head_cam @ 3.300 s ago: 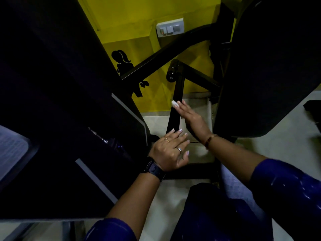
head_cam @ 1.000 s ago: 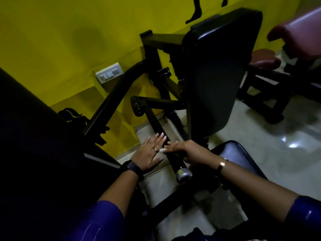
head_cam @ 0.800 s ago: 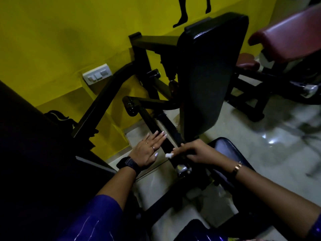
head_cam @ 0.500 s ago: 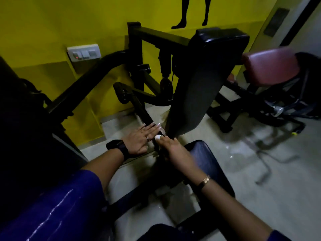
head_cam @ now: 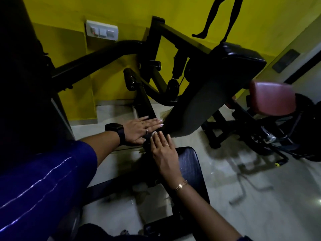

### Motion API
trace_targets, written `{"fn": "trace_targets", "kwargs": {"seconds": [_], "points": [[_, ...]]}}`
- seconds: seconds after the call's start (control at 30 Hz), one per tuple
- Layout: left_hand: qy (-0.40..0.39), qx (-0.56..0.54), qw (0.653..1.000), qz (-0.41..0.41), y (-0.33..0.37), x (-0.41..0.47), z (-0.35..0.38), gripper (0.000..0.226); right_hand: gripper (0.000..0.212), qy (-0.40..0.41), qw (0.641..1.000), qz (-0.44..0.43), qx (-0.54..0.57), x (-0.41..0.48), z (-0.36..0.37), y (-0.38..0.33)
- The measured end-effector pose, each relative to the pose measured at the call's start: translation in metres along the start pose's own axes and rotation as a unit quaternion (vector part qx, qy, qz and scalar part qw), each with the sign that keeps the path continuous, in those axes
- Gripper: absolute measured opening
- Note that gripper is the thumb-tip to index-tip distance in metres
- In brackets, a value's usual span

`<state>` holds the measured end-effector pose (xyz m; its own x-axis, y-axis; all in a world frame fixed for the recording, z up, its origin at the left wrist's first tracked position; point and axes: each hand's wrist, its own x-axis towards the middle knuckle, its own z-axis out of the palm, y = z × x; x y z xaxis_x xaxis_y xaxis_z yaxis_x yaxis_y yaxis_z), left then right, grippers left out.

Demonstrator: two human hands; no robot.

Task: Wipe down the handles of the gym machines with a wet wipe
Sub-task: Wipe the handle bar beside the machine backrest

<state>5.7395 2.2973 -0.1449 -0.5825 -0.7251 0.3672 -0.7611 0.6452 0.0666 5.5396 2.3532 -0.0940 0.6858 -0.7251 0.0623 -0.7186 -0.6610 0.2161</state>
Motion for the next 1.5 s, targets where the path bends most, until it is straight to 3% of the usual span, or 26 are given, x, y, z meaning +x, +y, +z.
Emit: {"fn": "trace_targets", "kwargs": {"seconds": [0.13,0.3,0.4,0.53,0.67,0.77,0.97,1.2,1.37,1.43,1.5], "points": [[0.025,-0.011,1.0,-0.014,0.005,-0.002,0.012,0.077,0.048,0.047,0.996,-0.069,0.012,-0.025,0.011,0.012],[0.012,-0.018,1.0,-0.011,0.008,-0.004,0.017,0.111,0.051,0.058,0.995,0.037,0.075,-0.004,-0.002,0.011],[0.007,-0.021,1.0,-0.005,0.006,-0.005,0.016,0.12,0.051,0.048,0.998,0.001,0.047,0.012,-0.002,0.003],[0.003,-0.01,1.0,0.024,0.003,-0.004,0.012,0.109,0.045,0.029,0.995,-0.093,0.003,-0.006,0.01,0.008],[0.012,-0.004,0.999,0.047,-0.005,0.001,0.007,0.08,0.047,0.116,0.992,-0.059,-0.005,-0.012,0.003,0.022],[0.013,-0.006,0.998,0.054,-0.012,0.005,0.007,0.064,0.05,0.086,0.995,-0.047,0.017,0.001,0.0,0.018],[0.022,0.001,0.998,0.051,-0.013,0.006,0.009,0.058,0.044,0.078,0.987,-0.137,0.024,-0.007,0.01,0.021],[0.025,0.01,0.999,0.032,-0.011,0.005,0.011,0.059,0.049,0.063,0.996,-0.063,0.018,0.01,0.004,0.021],[0.021,0.015,0.999,0.04,-0.012,0.004,0.006,0.06,0.041,0.06,0.973,-0.222,0.006,0.0,0.012,0.032],[0.012,0.014,0.999,0.039,-0.012,0.004,0.005,0.062,0.035,0.095,0.946,-0.302,0.065,-0.002,0.011,0.049],[-0.004,0.016,0.999,0.03,-0.011,0.002,0.005,0.07,0.022,0.076,0.94,-0.305,0.132,0.003,0.005,0.065]]}}
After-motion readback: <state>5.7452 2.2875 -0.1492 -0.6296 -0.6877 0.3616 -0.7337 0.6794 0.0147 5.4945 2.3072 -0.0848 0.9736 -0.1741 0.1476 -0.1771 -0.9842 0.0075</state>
